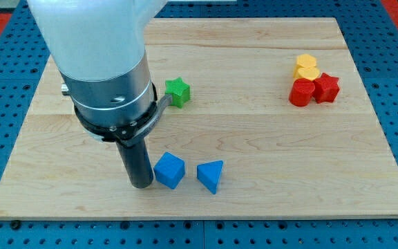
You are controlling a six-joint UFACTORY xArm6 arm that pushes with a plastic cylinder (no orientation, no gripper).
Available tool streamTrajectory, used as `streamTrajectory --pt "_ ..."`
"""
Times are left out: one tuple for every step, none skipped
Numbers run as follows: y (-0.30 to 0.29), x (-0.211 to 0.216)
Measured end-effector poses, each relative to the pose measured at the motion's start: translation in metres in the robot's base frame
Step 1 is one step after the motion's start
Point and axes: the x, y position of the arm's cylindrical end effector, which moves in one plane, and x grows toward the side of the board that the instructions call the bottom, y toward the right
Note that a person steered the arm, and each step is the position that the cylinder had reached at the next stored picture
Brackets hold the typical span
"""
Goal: Move the blue cube along with blue triangle slightly right
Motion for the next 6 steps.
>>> streamTrajectory --pt "-0.032 -0.002" --pt "-0.040 -0.025" --pt "-0.029 -0.038" --pt "-0.014 -0.023" --pt "-0.006 -0.020" --pt "0.022 -0.018"
